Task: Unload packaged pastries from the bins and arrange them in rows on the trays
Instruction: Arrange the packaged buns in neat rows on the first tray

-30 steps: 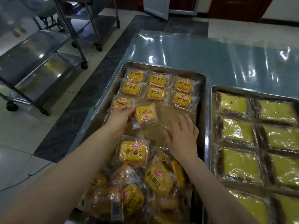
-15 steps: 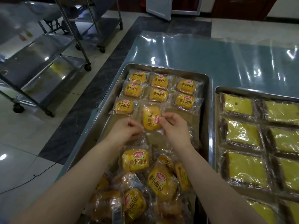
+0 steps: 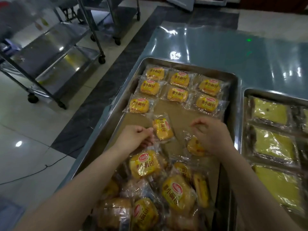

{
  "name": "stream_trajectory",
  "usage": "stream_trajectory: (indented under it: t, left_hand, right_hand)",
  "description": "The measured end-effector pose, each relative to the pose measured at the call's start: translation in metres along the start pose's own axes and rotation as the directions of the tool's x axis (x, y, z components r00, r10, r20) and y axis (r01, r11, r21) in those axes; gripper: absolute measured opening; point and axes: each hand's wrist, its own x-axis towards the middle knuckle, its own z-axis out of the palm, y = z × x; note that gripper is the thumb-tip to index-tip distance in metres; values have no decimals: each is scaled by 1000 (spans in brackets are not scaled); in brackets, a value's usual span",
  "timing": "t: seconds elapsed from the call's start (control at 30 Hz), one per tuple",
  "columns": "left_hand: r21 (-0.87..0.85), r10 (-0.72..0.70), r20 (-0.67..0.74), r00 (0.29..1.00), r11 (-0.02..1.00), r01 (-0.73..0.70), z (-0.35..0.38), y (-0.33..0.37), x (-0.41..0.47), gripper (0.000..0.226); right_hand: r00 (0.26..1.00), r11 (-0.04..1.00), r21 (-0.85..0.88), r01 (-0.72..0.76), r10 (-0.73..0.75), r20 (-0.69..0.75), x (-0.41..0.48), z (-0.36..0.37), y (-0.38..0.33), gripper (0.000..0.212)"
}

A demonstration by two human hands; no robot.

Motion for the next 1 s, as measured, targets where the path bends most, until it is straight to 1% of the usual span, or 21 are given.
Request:
stream_trajectory:
  t: [0.03,0.07,0.1,0.13,0.17,0.2,0.23,0.27,0.3,0.33,0.37,0.4,0.47,0.53,0.6,0.63,0.7,0.77,0.87,0.93,1.0]
  left_hand:
    - [143,36,56,998,989,-44,-1,2,-1,32]
    - [293,55,122,991,952,-89,-2,6,-1,35]
    - [448,74,174,982,882,-146,-2,9,1,38]
    - [579,106,202,974,789,-206,-1,15,5,41]
    - [674,164,190,968,695,-250,0,20,9,44]
    - [729,246,152,957,626,-277,3,26,13,45]
    - [758,344,117,932,576,-307,6,30,16,41]
    - [766,437,104,894,538,-352,10,32,17,32]
    - [774,488,134,862,492,-398,13,32,19,18]
    - [787,502,213,838,420,-452,16,29,23,6]
    - [800,469,305,829,346,-490,20,26,29,22]
    - [792,411,393,822,303,-530,23,22,36,34]
    - [773,344,466,815,290,-565,27,21,48,43]
    - [779,279,509,814,251,-574,31,19,57,51]
    - [802,181,531,828,209,-560,35,12,60,69]
    - [809,165,530,832,194,-554,36,8,61,77]
    - [819,188,512,838,187,-542,40,4,59,81]
    - [843,259,438,861,216,-493,47,2,59,79]
    - [879,350,248,903,311,-362,61,1,62,75]
    - [886,370,139,918,367,-282,69,2,66,75]
    - [888,397,80,914,389,-246,76,3,69,74]
  right_hand:
    - [998,998,-59,-6,10,64,-9,-7,7,19]
    - [988,994,-109,-13,30,149,-17,-11,13,16]
    - [973,988,-157,3,33,227,-23,-13,17,18]
    - [961,980,-194,42,14,276,-28,-12,20,23]
    - [959,972,-221,76,-10,284,-31,-10,21,27]
    - [963,965,-243,93,-26,268,-33,-7,20,31]
    - [969,956,-275,102,-32,247,-34,-3,19,35]
    - [972,943,-314,106,-33,231,-33,2,18,39]
    - [975,931,-352,96,-17,220,-32,8,19,42]
    - [979,922,-380,67,13,204,-29,14,20,43]
    - [983,917,-399,22,54,178,-24,19,20,43]
    - [986,911,-412,-24,90,142,-19,22,20,44]
    - [988,898,-432,-88,133,75,-9,27,20,46]
    - [991,899,-425,-104,132,37,-6,31,21,49]
    - [993,899,-428,-95,117,25,-10,36,23,55]
    - [994,894,-438,-90,109,19,-12,37,24,57]
    - [996,886,-458,-77,87,0,-15,38,25,55]
    - [998,882,-466,-69,62,-30,-17,38,25,50]
    - [997,884,-461,-76,55,-59,-17,40,24,50]
    - [997,883,-463,-78,59,-56,-16,43,25,50]
    - [998,883,-466,-62,46,-46,-13,44,26,50]
